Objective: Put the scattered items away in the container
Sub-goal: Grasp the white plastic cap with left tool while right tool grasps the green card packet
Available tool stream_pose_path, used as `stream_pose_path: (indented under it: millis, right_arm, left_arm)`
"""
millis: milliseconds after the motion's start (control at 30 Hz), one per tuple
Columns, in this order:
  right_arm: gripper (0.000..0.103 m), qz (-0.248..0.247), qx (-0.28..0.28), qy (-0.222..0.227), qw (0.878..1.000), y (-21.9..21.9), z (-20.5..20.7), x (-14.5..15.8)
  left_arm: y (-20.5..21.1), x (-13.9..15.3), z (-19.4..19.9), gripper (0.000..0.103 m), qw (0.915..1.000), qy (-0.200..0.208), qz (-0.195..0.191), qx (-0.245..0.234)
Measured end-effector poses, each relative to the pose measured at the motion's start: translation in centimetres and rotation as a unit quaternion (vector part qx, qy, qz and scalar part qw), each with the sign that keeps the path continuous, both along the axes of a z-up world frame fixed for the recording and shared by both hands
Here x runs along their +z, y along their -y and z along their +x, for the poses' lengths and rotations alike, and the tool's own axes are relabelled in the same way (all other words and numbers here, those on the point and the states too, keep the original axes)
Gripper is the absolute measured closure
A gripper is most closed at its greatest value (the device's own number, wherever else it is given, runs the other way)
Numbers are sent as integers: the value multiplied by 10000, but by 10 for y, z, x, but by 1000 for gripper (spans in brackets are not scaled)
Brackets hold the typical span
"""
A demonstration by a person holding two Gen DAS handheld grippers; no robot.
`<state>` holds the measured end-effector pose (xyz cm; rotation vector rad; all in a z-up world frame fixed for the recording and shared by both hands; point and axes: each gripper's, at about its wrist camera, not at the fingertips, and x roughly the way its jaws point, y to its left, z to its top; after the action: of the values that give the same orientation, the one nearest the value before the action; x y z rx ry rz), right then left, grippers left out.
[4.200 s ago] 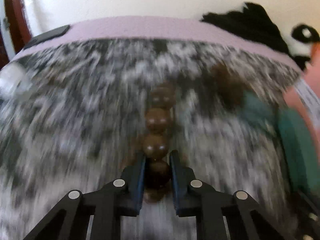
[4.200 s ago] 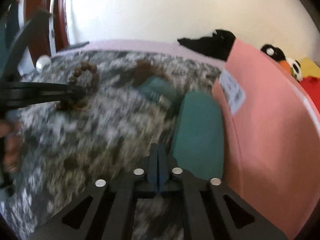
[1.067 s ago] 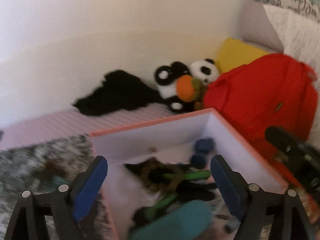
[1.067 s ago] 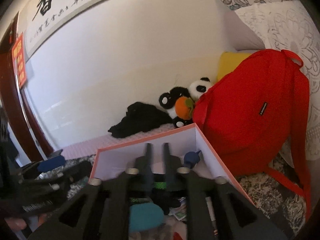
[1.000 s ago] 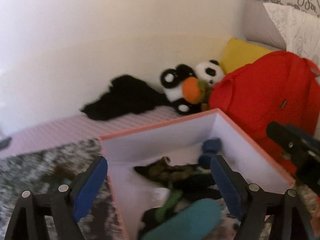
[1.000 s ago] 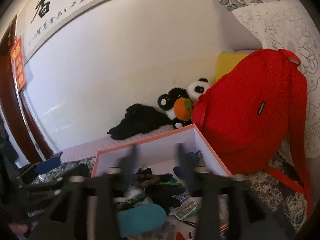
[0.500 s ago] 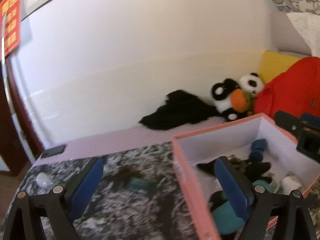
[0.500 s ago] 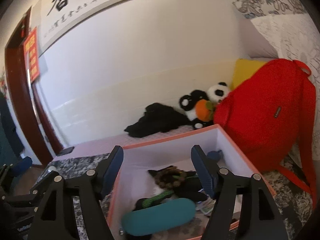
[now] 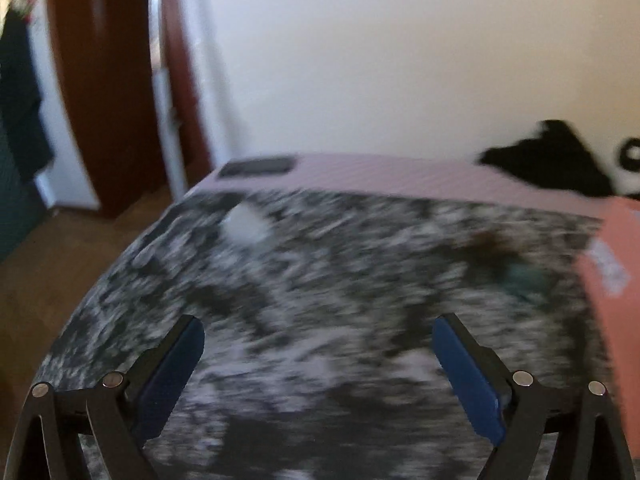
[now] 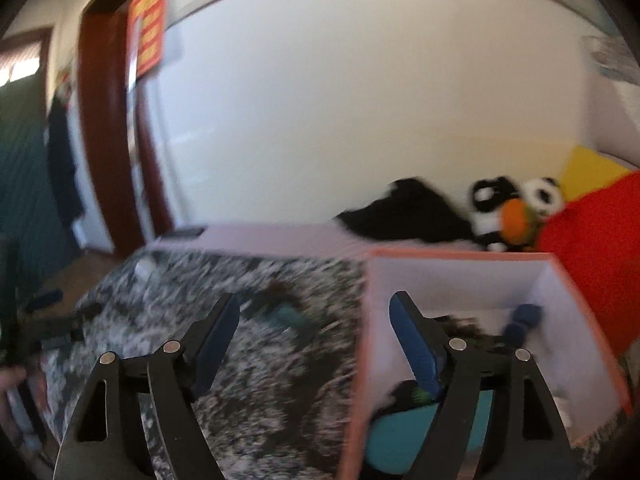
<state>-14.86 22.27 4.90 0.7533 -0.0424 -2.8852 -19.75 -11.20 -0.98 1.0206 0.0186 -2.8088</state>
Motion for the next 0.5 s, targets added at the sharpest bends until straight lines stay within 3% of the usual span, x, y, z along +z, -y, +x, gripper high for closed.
stream_pose_path:
  millis: [167, 333, 500]
  right_arm:
    - [16, 608, 468, 686, 9947, 68, -53, -59]
    - [16, 1415, 247, 1372, 9801, 98, -104, -132]
    - [16, 1322, -5, 1705, 9765, 85, -143, -173]
  left_arm:
    - [60, -30, -23, 7, 9948, 282, 892, 391]
    - [88, -55, -75, 7, 9856, 489, 1457, 702]
    - [105, -67, -148, 7, 9799, 539, 1694, 903]
